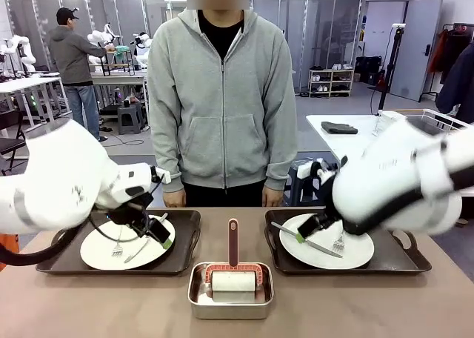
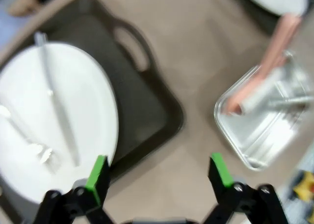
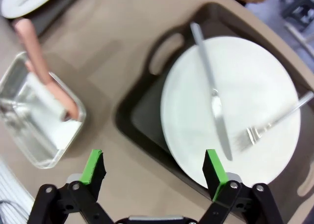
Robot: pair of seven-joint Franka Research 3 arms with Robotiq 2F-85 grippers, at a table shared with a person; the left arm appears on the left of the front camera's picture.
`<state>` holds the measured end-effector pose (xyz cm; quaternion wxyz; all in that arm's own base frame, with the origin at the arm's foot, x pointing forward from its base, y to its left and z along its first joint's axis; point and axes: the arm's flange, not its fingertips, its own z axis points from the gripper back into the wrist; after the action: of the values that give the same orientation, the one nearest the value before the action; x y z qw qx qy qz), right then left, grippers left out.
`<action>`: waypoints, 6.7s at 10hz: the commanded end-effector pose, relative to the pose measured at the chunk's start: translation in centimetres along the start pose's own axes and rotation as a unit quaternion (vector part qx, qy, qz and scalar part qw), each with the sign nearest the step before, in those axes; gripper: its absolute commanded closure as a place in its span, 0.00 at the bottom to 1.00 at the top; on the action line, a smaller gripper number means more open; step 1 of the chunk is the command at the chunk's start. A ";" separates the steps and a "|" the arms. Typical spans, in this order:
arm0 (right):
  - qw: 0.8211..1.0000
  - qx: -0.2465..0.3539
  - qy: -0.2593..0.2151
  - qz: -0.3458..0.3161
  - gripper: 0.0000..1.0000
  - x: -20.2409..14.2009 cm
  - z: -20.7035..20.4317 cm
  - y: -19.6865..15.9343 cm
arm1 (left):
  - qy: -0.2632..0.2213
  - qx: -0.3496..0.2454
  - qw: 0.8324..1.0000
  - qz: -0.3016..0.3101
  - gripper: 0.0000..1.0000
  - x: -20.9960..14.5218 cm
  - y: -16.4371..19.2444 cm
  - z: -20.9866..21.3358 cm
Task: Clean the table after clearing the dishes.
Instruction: When the left (or right) Handle tray is removed, use the left hand (or right hand) to clean the left (or right) side of the table with the Lint Roller.
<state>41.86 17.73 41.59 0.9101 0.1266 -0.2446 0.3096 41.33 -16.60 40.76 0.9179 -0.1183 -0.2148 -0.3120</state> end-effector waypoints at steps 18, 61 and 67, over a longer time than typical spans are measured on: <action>0.793 0.349 -0.161 -0.474 0.00 -25.1 16.1 -26.2 | -0.236 -0.296 0.836 0.398 0.00 -29.1 23.5 18.2; 0.960 0.187 0.196 0.071 0.00 11.3 2.4 -4.3 | -0.241 -0.301 0.835 0.392 0.00 -29.7 24.2 18.3; 0.942 0.195 0.241 0.132 0.00 11.4 -2.1 -0.3 | -0.241 -0.301 0.835 0.392 0.00 -29.7 24.2 18.3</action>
<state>50.77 24.46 45.24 0.8487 0.1800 0.0308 0.4964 29.51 23.96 40.59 0.8032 -0.5323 -0.2589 0.0676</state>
